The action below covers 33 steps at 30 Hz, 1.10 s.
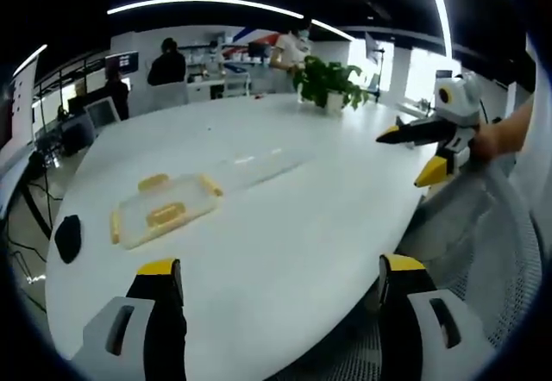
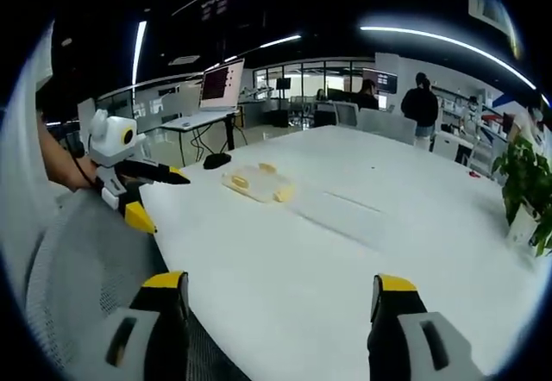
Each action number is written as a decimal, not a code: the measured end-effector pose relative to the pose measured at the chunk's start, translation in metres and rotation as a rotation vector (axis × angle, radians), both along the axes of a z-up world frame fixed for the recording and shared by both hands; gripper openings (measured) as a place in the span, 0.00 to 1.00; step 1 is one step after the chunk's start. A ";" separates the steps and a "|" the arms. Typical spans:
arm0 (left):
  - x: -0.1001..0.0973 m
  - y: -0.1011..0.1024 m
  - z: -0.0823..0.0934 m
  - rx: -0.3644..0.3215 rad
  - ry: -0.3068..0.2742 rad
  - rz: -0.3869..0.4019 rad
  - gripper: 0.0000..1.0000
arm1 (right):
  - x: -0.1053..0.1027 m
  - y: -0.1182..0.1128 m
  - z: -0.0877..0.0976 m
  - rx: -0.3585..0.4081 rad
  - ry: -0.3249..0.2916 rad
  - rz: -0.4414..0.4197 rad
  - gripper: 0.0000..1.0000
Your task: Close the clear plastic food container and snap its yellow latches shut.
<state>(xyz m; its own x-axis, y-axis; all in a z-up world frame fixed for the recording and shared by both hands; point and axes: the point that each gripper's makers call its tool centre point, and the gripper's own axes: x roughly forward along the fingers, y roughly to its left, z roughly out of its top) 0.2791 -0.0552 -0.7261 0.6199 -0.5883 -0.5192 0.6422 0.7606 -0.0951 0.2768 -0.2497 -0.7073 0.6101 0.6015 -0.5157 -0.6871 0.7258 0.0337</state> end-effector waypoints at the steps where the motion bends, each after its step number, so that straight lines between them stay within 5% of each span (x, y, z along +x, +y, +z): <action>1: 0.000 0.000 0.000 0.001 0.000 -0.001 0.93 | 0.000 0.000 0.000 -0.002 -0.001 -0.001 0.87; 33: -0.001 -0.001 0.002 -0.011 -0.007 0.003 0.92 | -0.002 -0.002 -0.005 -0.012 0.022 -0.003 0.83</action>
